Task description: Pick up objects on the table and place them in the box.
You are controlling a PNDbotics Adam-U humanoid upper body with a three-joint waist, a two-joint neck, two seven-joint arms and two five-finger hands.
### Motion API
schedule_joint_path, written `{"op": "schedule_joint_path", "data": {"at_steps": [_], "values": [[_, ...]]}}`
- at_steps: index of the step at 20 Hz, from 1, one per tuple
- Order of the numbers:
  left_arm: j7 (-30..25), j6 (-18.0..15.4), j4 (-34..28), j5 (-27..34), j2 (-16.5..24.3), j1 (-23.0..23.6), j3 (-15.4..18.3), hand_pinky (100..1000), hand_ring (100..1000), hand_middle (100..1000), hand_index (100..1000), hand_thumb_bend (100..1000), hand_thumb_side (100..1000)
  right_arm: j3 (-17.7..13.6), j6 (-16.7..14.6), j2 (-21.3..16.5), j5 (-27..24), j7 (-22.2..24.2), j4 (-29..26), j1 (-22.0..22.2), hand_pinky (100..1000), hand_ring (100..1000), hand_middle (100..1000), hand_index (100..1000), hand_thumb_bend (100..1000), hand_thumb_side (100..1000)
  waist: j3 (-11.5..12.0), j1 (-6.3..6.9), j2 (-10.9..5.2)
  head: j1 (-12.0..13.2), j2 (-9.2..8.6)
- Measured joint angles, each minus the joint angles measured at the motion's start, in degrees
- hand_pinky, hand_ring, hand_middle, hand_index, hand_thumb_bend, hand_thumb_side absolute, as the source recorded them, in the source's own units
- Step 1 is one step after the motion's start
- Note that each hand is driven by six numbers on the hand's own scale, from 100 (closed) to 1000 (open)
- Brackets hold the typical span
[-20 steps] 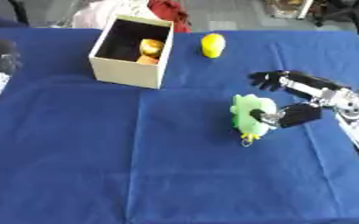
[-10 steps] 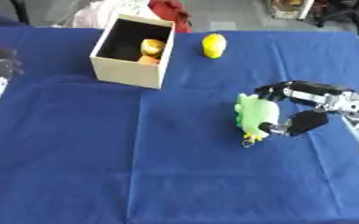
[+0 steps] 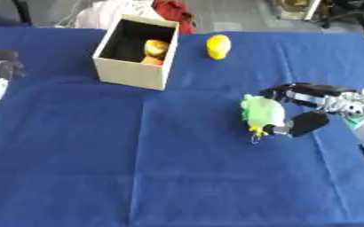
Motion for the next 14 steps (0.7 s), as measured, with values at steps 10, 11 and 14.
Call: {"op": "schedule_joint_path", "data": {"at_steps": [10,11,14], "values": [[-0.02,0.0,0.02,-0.02,-0.45,0.03,0.02,859,630,605,767,164,646,-0.16,-1.81,1.73,5.19,-4.03,2.99,-0.63,753,669,633,797,229,292,0.11,0.0,0.0,-0.01,-0.05],[-0.02,0.0,0.03,-0.03,-0.45,0.03,0.02,859,629,605,768,164,646,-0.34,-1.87,1.91,5.55,-5.29,3.01,-0.7,733,629,589,750,210,260,0.11,0.0,0.0,-0.01,-0.06],[-0.01,0.0,0.03,-0.06,-0.46,0.1,0.08,859,629,605,768,162,647,-0.73,-1.96,1.97,6.21,-10.63,3.04,-0.71,682,542,490,630,160,173,0.13,0.0,0.0,-0.01,-0.07]]}}
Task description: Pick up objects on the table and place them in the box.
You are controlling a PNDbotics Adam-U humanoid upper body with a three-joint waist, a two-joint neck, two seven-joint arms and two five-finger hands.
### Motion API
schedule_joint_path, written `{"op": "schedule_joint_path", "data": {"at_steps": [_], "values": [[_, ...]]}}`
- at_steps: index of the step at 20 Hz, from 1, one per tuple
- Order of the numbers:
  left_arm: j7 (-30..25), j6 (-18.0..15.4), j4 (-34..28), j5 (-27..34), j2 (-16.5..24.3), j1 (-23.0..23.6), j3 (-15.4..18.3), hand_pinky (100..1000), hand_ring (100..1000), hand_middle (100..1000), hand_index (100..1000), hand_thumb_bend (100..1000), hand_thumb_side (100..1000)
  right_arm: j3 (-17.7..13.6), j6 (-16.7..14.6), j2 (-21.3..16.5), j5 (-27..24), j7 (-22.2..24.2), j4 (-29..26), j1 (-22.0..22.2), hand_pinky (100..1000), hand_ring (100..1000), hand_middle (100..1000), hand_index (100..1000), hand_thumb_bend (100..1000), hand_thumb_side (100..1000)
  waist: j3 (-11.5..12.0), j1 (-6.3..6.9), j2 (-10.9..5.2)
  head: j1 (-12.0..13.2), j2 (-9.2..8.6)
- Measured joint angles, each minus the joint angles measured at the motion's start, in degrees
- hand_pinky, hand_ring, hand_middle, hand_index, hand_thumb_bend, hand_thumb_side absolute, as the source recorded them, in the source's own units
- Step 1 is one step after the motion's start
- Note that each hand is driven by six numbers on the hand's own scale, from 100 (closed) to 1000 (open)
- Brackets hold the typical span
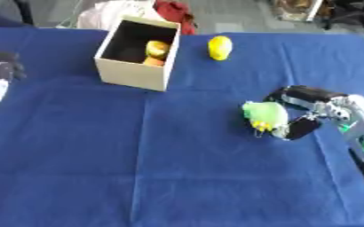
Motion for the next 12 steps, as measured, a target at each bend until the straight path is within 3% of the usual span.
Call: {"op": "schedule_joint_path", "data": {"at_steps": [2,6,12], "values": [[0.01,0.01,0.01,0.0,0.0,0.08,0.08,859,629,604,767,160,647,-0.25,-0.01,0.0,0.13,-4.16,-0.04,0.0,647,484,431,557,117,110,0.0,0.0,0.0,0.0,-0.02],[0.02,0.02,0.01,0.0,-0.02,0.2,0.17,863,629,604,767,157,648,-1.07,0.28,0.01,0.14,-10.94,-1.07,-0.03,634,442,382,515,100,100,-0.05,0.0,0.0,0.0,-0.18],[0.03,0.01,0.01,0.0,-0.25,0.41,0.19,866,627,602,765,146,652,-1.74,0.96,0.01,-2.01,-13.56,-5.22,-2.74,639,441,379,515,100,100,-0.1,0.0,0.0,0.0,-0.28]]}}
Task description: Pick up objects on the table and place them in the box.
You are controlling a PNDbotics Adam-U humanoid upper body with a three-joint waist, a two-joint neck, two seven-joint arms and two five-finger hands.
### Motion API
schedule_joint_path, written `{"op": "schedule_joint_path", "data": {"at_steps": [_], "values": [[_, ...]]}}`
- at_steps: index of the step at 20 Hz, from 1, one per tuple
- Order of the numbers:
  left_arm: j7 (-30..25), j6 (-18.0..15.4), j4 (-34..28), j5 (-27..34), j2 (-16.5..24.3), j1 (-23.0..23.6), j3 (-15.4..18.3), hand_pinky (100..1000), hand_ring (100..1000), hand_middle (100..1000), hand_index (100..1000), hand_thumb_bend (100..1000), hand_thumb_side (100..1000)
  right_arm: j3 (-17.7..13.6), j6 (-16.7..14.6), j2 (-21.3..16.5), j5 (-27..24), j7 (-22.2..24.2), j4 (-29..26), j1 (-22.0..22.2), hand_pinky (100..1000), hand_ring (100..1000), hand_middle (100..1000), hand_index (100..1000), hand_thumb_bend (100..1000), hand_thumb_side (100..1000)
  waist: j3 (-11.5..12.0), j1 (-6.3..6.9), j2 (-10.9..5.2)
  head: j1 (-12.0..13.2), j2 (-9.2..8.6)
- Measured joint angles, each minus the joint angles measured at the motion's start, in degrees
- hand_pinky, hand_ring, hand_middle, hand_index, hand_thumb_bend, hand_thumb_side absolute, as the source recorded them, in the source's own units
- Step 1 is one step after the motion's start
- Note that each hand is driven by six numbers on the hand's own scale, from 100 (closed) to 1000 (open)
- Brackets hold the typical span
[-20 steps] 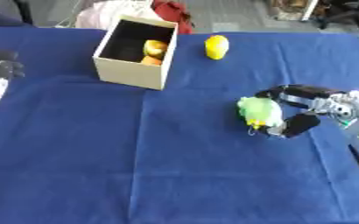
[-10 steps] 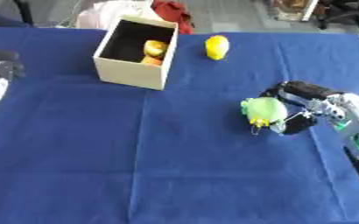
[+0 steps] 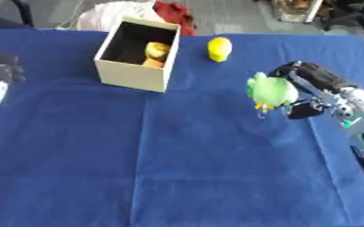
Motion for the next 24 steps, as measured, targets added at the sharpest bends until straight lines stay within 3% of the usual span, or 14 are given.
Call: {"op": "schedule_joint_path", "data": {"at_steps": [4,9,14,20,22,24], "values": [[-0.05,-0.05,0.0,0.06,-0.7,0.02,0.0,867,626,601,763,143,654,0.46,0.16,1.06,-0.45,1.53,-0.23,-5.89,644,449,387,522,100,100,0.55,0.0,-0.03,-0.48,-0.02],[-0.38,-0.36,-0.08,0.39,-1.4,-0.3,-0.05,867,625,601,762,145,649,0.26,0.08,6.59,2.43,2.91,5.77,-13.26,652,459,397,536,100,100,2.69,0.0,0.0,-1.63,-0.66],[-1.03,-0.61,-0.5,1.03,-2.31,-1.96,-0.78,867,624,600,762,149,647,-3.21,0.56,14.23,9.26,1.17,13.4,-17.83,658,464,404,548,100,100,6.06,-0.38,0.01,-3.53,-1.7],[-2.05,-0.75,-0.95,1.69,-2.91,-3.6,-1.8,867,624,599,762,149,647,-9.21,4.04,21.77,18.97,-4.78,21.12,-20.32,665,486,439,596,100,107,10.61,-1.15,0.84,-6.54,-3.24],[-2.26,-0.73,-1.18,1.87,-3.2,-3.92,-1.88,867,623,598,762,148,648,-10.99,5.64,23.42,21.57,-6.91,22.81,-20.79,678,520,482,670,100,166,11.71,-1.37,1.03,-7.52,-3.7],[-2.41,-0.7,-1.26,2.07,-3.28,-4.12,-2.15,867,623,598,762,147,649,-12.35,7.12,24.69,23.49,-8.87,24.03,-20.87,720,628,640,808,146,320,12.51,-1.56,1.3,-8.32,-4.06]]}}
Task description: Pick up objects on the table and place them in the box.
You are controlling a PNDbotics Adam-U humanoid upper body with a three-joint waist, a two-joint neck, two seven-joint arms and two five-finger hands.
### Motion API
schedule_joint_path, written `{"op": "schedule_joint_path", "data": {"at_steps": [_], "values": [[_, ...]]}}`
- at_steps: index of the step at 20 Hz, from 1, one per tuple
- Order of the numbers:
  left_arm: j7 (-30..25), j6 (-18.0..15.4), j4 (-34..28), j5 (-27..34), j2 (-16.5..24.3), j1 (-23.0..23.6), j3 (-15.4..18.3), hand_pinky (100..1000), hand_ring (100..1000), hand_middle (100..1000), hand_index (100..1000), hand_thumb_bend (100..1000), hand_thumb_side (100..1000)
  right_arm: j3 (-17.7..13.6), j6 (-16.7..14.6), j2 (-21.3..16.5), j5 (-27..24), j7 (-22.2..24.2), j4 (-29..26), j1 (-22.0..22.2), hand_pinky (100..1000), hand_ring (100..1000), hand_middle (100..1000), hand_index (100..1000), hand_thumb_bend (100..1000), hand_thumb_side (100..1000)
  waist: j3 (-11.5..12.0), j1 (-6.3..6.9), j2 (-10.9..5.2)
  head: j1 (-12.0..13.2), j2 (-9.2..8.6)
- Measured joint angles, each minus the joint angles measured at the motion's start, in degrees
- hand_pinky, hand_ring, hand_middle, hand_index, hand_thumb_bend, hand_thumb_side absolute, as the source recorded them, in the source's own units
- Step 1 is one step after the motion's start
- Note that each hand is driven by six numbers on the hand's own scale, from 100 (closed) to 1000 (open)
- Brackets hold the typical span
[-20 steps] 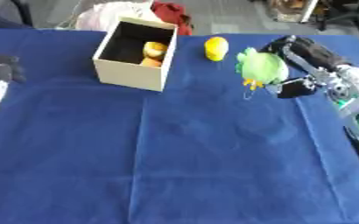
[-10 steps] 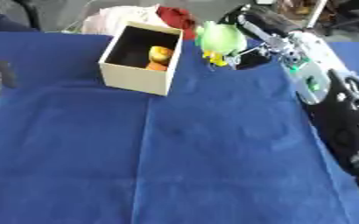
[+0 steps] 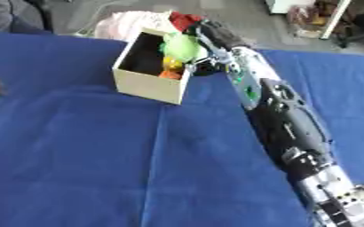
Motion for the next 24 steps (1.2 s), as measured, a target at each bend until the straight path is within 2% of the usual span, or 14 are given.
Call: {"op": "schedule_joint_path", "data": {"at_steps": [1,3,5,11,14,19,24], "values": [[-0.07,0.02,-0.06,0.04,0.0,-0.04,-0.03,867,623,598,762,146,649,-0.47,0.67,0.53,0.99,-0.95,0.44,-0.09,763,720,753,885,188,433,0.39,-0.09,0.13,-0.36,-0.12],[-0.22,0.04,-0.15,0.06,-0.01,-0.24,-0.14,867,622,598,762,146,649,-0.93,1.59,1.31,2.26,-2.13,1.01,-0.22,807,786,833,940,222,533,0.79,-0.15,0.18,-0.83,-0.39],[-0.26,0.06,-0.22,0.07,-0.01,-0.45,-0.27,867,622,589,763,146,650,-1.07,2.03,1.68,3.16,-2.19,1.36,-0.39,832,824,891,978,261,576,0.89,-0.16,0.18,-1.12,-0.48],[-0.35,0.15,-0.22,0.08,-0.01,-0.45,-0.33,867,621,582,762,148,651,-0.52,1.55,1.91,3.96,0.7,0.81,-0.96,870,881,949,1000,380,584,0.74,-0.36,0.18,-1.24,-0.48],[-0.38,0.18,-0.22,0.08,-0.01,-0.44,-0.33,867,621,582,763,148,651,0.02,0.54,1.86,4.76,2.79,-0.04,-1.19,879,895,959,1000,395,581,0.52,-0.36,0.18,-1.26,-0.48],[-0.37,0.19,-0.2,0.06,-0.01,-0.19,-0.32,868,621,581,762,148,654,-0.19,0.14,0.68,4.31,4.18,-2.02,-1.37,871,883,947,1000,375,546,-0.04,-0.36,0.18,-1.27,-0.48],[-0.22,0.27,-0.14,-0.03,-0.01,0.55,-0.23,868,620,580,762,146,657,-2.66,3.32,-2.32,0.37,2.92,-2.88,-1.19,831,833,894,1000,284,502,-0.84,-0.59,0.18,-0.92,-0.48]]}}
